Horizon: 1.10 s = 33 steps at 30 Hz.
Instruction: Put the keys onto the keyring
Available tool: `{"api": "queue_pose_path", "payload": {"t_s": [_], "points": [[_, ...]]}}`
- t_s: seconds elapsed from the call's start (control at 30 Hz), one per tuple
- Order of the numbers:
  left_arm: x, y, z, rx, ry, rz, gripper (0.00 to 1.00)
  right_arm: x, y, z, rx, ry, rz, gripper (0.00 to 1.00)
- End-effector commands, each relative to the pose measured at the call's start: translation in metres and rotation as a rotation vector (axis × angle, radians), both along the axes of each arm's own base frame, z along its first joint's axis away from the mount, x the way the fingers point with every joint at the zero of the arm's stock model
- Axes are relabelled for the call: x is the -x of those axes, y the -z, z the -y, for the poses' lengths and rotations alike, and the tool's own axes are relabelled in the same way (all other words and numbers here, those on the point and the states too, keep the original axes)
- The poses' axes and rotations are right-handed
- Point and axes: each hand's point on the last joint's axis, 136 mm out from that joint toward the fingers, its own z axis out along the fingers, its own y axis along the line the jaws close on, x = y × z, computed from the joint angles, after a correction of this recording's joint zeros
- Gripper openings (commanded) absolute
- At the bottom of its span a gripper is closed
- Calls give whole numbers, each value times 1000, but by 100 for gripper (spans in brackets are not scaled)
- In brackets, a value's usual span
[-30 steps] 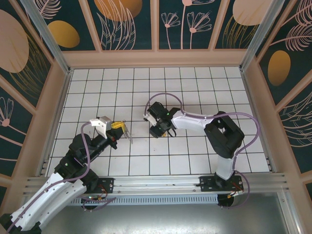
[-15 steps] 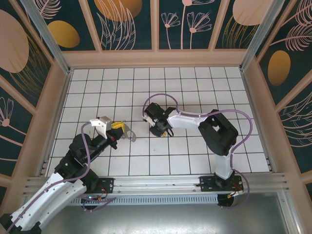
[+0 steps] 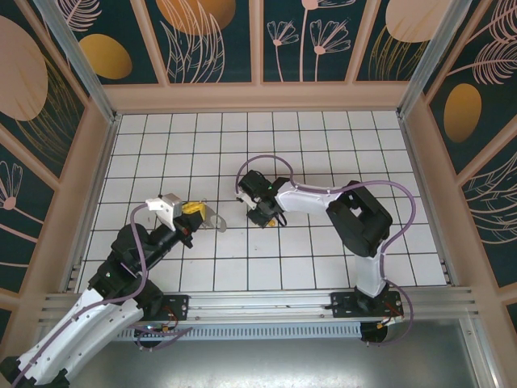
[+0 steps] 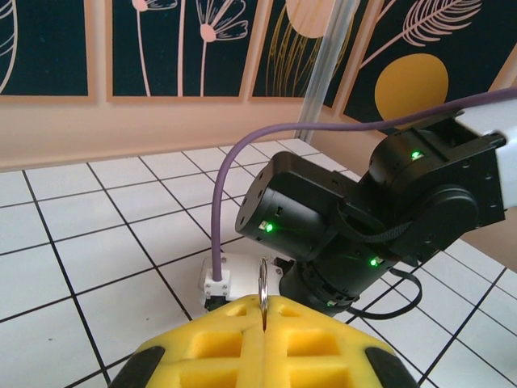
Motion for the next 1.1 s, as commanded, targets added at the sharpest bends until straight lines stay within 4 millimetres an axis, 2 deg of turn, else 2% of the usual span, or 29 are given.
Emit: {"api": "queue_pose_path", "payload": {"t_s": [0.0, 0.13, 0.33, 0.5, 0.6, 0.7, 0.97, 1.07], "points": [[2, -13, -1, 41, 4, 35, 0, -2, 0, 0, 23, -5, 2, 13], [2, -14, 0, 44, 8, 40, 0, -2, -1, 1, 22, -2, 4, 12], [2, -14, -1, 44, 8, 39, 0, -4, -4, 2, 18, 1, 6, 0], [2, -15, 0, 42, 11, 41, 0, -6, -20, 2, -33, 10, 16, 0], [2, -16, 2, 38, 18, 42, 0, -3, -39, 0, -140, 2, 9, 0], [4, -20, 4, 36, 33, 46, 0, 6, -67, -4, -282, -55, 22, 0], [12, -26, 25, 34, 165, 52, 0, 53, -155, -23, -651, -336, 133, 0], [16, -27, 34, 34, 217, 46, 0, 70, -191, -24, -817, -418, 193, 0]]}}
